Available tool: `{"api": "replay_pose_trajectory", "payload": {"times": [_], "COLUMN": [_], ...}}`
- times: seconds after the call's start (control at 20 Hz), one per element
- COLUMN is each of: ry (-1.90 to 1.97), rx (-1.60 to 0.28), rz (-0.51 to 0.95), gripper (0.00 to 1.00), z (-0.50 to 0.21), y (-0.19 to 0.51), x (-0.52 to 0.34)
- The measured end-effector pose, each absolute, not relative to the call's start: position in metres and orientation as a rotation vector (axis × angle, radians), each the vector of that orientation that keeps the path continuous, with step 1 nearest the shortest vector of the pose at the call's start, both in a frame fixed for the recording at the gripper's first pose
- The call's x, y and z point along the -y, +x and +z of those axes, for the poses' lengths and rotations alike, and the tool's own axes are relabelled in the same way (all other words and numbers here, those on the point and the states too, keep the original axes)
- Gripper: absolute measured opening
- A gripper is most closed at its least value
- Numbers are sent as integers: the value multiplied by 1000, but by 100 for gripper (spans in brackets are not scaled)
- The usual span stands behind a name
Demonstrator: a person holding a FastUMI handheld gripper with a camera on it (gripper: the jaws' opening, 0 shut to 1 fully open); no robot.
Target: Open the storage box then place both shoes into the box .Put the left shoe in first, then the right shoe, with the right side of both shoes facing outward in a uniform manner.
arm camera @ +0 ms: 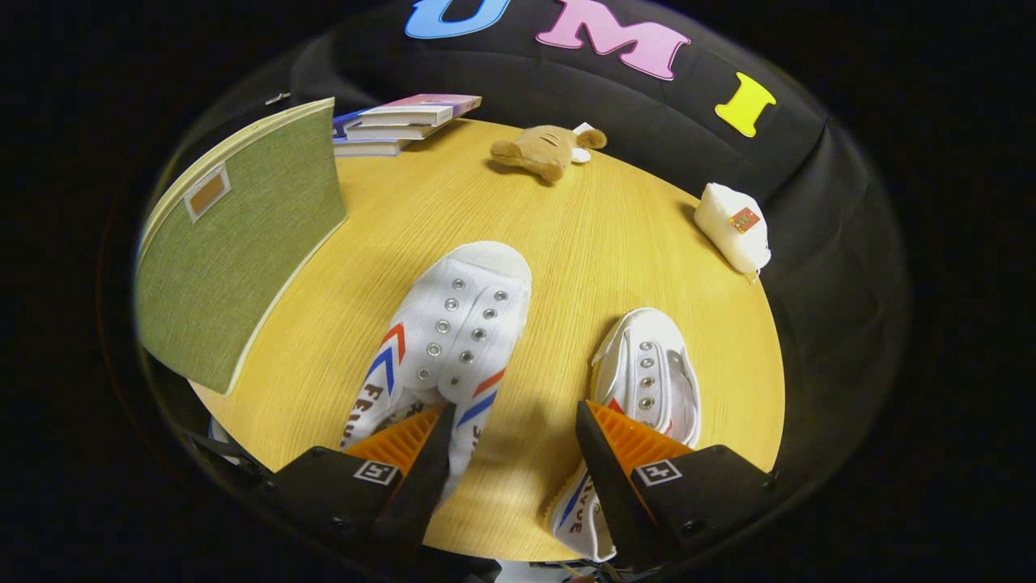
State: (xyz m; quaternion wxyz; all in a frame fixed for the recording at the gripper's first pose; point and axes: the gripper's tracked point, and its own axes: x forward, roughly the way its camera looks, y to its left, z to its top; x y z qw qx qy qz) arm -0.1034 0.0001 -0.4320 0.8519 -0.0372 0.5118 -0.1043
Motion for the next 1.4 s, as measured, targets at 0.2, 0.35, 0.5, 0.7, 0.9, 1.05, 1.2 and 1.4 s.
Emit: {"api": "replay_pose_trajectory", "payload": {"times": [0.2, 0.35, 0.5, 0.7, 0.9, 1.05, 1.2, 1.4], "ry": [15, 138, 244, 257, 309, 337, 379, 391], "rx": [-1052, -1050, -1032, -991, -949, -913, -870, -797], "rz": [-138, -127, -125, -109, -94, -88, -78, -41], "gripper": [64, 21, 7, 5, 5, 5, 5, 5], "z": [-442, -443, -438, -420, -395, -375, -346, -292], "y": [-96, -98, -98, -91, -84, -74, -61, -39], "x": [-24, -29, -30, -36, -45, -49, -57, -70]}}
